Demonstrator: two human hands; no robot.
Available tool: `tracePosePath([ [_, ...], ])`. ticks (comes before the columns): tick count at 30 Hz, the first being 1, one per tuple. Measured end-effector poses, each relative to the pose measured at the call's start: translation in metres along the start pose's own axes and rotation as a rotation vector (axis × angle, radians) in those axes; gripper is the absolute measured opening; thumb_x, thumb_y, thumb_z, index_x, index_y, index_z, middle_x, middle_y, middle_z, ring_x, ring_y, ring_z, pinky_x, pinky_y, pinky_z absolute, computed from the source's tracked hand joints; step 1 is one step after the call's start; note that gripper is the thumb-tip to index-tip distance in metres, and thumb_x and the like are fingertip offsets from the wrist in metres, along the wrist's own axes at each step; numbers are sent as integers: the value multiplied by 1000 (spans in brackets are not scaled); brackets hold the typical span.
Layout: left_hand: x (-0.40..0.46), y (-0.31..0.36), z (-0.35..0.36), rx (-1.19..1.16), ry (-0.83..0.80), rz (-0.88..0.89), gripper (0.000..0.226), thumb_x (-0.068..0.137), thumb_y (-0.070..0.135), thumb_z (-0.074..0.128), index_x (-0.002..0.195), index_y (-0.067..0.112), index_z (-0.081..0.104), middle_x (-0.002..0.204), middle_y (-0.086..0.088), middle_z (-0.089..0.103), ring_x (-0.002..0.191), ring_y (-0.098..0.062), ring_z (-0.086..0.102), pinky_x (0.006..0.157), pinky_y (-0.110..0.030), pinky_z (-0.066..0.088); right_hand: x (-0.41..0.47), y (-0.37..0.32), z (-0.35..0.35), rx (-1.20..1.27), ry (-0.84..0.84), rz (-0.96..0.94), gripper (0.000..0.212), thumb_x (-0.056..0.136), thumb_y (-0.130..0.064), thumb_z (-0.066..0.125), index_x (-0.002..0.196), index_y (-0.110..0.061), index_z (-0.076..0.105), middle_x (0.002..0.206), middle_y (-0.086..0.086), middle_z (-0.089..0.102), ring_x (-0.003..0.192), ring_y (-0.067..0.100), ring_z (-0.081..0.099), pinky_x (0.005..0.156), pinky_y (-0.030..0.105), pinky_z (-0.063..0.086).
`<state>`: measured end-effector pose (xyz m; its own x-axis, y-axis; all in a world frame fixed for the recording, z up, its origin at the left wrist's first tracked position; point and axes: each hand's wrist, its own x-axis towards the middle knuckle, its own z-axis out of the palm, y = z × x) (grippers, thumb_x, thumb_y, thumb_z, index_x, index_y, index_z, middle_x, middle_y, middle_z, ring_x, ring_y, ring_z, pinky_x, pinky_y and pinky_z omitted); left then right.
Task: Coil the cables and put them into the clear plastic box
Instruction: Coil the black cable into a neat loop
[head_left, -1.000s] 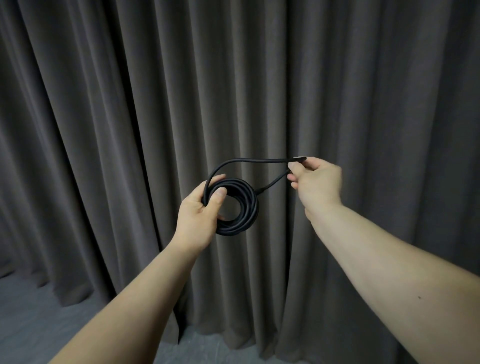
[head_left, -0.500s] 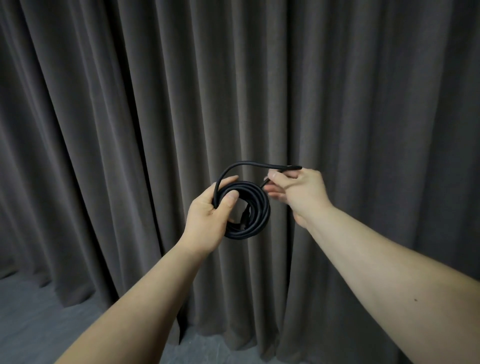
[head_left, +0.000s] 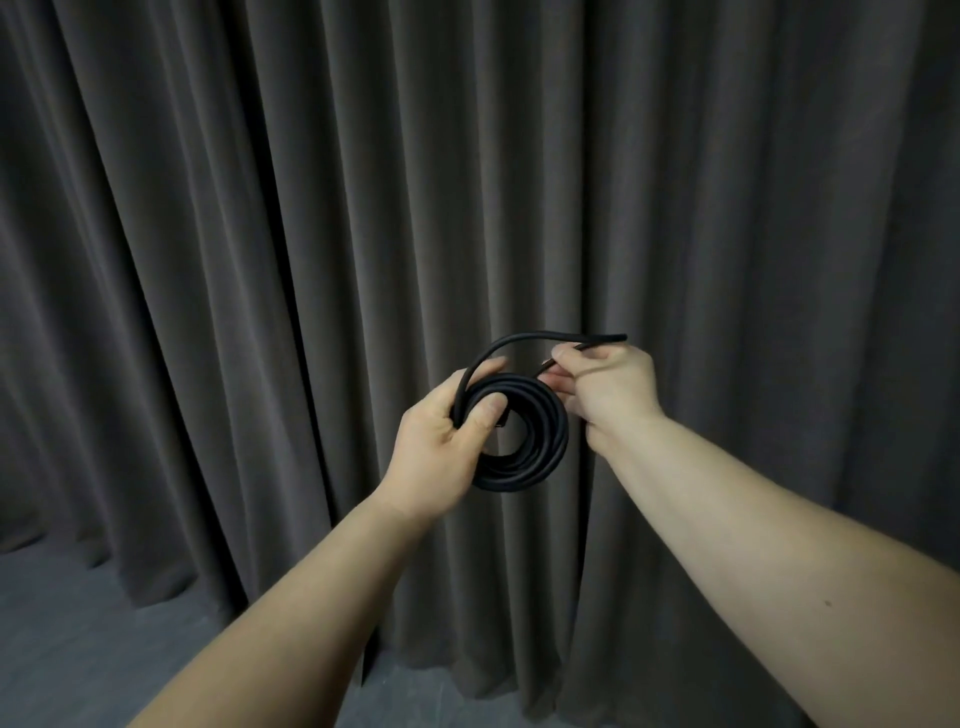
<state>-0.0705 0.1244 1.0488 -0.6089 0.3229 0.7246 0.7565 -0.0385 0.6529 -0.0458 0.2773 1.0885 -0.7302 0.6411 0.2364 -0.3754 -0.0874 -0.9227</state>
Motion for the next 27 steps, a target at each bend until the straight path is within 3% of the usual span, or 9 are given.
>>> tracePosePath([
  [5,1,-2,0,-19,3,-13,32,95,10,58,115,35,60,78,25,66,71,8,59,76,-14,46,-4,-4,-1,-94,-194,87,17,90,-3,60,74,-10,62,66,6,61,48,11,58,48,19,47],
  [8,4,-4,-1,10,1,-1,31,96,12,57,115,36,59,73,29,64,70,9,58,83,-21,46,-8,-3,-2,-150,-357,108,23,91,-4,55,73,-12,68,71,5,63,68,20,59,63,25,44],
  [12,8,-5,-2,22,40,-6,30,96,14,57,116,37,59,72,28,64,70,8,58,84,-22,46,-5,-4,-7,38,-525,283,17,81,-27,50,89,-18,61,65,-3,34,57,14,31,51,26,28],
  [15,10,-7,-1,20,81,-5,30,96,14,57,115,38,59,73,28,64,69,8,58,84,-25,48,-11,-2,-8,33,-652,247,41,66,-34,75,102,-22,59,82,1,52,80,19,50,78,32,45],
  [17,11,-7,1,-5,94,-8,31,96,14,57,114,39,60,81,27,67,71,6,59,86,-28,51,-16,0,-5,65,-633,181,71,63,-30,78,127,-21,48,97,-2,66,97,16,60,99,34,45],
  [20,12,-8,3,-30,124,-24,29,97,13,57,114,36,61,95,21,70,85,4,64,90,-24,49,-21,3,-4,-90,-611,78,94,71,-7,76,147,-14,22,111,2,66,99,11,63,88,24,49],
  [22,13,-10,1,-14,141,-28,28,96,13,57,115,33,62,83,20,68,81,6,62,86,-22,47,-22,5,-5,-268,-637,19,98,75,3,73,150,-17,14,108,1,63,100,11,61,90,24,48],
  [25,11,-13,0,24,168,-30,31,96,19,58,114,44,61,80,3,65,84,-21,67,92,-42,53,-20,2,-4,-458,-630,-59,79,73,0,75,139,-18,35,100,2,65,93,15,65,85,33,54],
  [27,11,-17,-1,43,196,-24,30,92,32,58,113,54,60,95,9,69,97,-32,67,93,-51,52,-18,1,-3,-604,-579,-76,72,67,-15,80,130,-18,46,110,6,66,96,20,67,84,41,57],
])
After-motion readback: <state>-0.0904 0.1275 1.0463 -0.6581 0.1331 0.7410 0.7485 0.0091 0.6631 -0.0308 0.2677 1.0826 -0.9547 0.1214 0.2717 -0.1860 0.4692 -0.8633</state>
